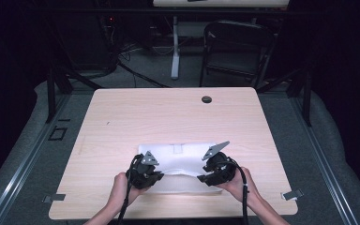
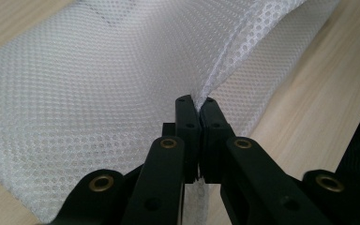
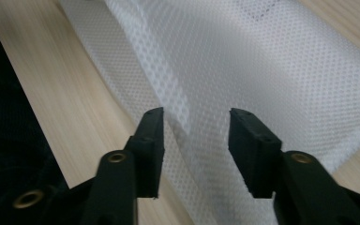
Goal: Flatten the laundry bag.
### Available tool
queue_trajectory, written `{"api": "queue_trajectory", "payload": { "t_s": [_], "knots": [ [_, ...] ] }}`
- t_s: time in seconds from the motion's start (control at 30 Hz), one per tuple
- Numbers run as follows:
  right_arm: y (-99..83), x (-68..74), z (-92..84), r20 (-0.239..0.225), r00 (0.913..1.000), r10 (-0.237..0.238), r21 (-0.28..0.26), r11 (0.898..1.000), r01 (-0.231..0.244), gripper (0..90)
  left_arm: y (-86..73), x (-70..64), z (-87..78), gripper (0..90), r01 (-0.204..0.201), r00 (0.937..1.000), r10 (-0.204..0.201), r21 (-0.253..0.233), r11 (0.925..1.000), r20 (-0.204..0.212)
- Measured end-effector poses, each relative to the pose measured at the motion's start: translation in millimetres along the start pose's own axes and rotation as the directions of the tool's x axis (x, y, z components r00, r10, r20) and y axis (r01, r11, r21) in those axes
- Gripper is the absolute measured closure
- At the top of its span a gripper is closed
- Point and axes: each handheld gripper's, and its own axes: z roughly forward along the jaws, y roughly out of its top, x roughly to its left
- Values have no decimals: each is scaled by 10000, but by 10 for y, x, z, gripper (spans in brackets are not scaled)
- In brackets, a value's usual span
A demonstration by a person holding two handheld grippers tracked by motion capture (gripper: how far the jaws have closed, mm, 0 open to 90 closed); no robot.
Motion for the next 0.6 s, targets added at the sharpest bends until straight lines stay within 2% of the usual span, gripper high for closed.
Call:
{"api": "queue_trajectory", "payload": {
  "t_s": [0.03,0.07,0.1,0.13,0.17,0.2,0.23,0.27,0.4,0.53,0.6],
  "knots": [
    [-21,1,-8,156,9999,15,5,10000,-15,461,3,8,-12,889,21,10000,-21,-12,10000,-8],
    [-50,5,-18,419,9990,-168,147,9998,162,460,4,17,-25,889,53,10000,-54,-124,9999,-33],
    [-59,10,-16,577,9982,-139,33,9999,137,465,8,25,-37,889,94,10000,-94,-181,9998,-15],
    [-59,10,-16,577,9982,-139,33,9999,137,465,13,29,-47,889,52,10000,-53,-172,9998,-60],
    [-55,0,-36,655,9977,-182,200,9997,169,510,12,30,-57,889,104,9999,-105,-242,9997,-37],
    [-55,0,-36,655,9977,-182,200,9997,169,510,11,25,-60,889,60,10000,-61,-209,9998,-32],
    [-61,-2,-40,778,9969,-148,58,9999,144,554,10,21,-63,889,54,10000,-55,-212,9998,-38],
    [-58,-9,-55,822,9964,-230,169,9996,216,592,9,19,-73,889,22,10000,-22,-213,9998,-18],
    [-66,-11,-107,937,9955,-161,-136,9998,175,838,7,-22,-96,889,-71,10000,73,-306,9995,66],
    [-87,17,-166,1000,9949,-143,-277,9995,172,880,-2,-63,-117,888,-117,9999,121,-362,9993,91],
    [-108,18,-212,878,9961,-4,-460,9989,45,886,-12,-94,-122,884,-239,9997,242,-345,9991,87]
  ]
}}
